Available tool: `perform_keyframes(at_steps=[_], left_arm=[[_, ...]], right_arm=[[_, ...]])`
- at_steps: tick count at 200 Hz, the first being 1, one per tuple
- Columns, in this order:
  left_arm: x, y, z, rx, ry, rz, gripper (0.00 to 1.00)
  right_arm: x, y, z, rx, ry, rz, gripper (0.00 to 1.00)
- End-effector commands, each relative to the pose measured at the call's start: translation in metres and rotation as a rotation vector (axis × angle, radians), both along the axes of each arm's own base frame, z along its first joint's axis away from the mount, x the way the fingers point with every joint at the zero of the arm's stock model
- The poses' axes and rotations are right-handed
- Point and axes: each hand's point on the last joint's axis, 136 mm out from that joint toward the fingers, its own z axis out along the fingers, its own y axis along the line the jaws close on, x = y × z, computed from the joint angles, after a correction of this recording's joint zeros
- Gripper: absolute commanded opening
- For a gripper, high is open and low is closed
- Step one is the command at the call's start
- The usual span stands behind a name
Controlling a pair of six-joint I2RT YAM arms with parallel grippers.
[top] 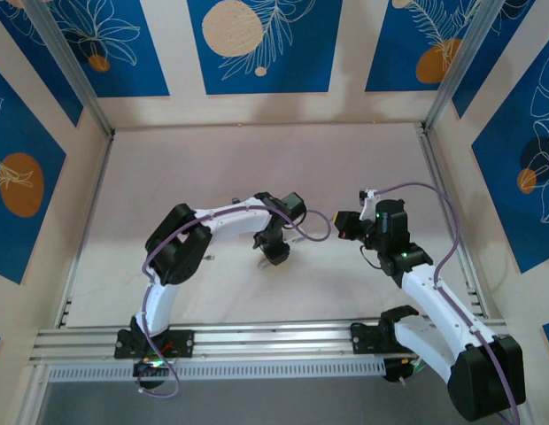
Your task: Unlock with the key
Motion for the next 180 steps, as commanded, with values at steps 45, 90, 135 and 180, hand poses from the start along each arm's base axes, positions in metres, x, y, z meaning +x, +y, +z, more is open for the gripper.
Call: perform_keyframes(at_steps=[45,90,135,180], left_arm=[[0.008,-0.017,0.029,-0.169,-0.085,-0.007,0.24],[0.011,-0.037,0.066,-0.4,-0.218,-0.078,0.22],[0.018,-0.052,0.099,-0.613,-0.434,-0.147,0.2],[0.019,-0.061,0.124,-0.744,-0.64,-0.184,0.2]], right_arm=[[-0.006,0.001,-0.004,0.024,0.024,0.007,0.0],[-0.006,0.006,0.006,0.069,0.023,0.022,0.0],[-0.007,0.014,0.017,0.138,0.028,0.04,0.0],[-0.017,0.036,0.024,0.214,0.031,0.098,0.0]])
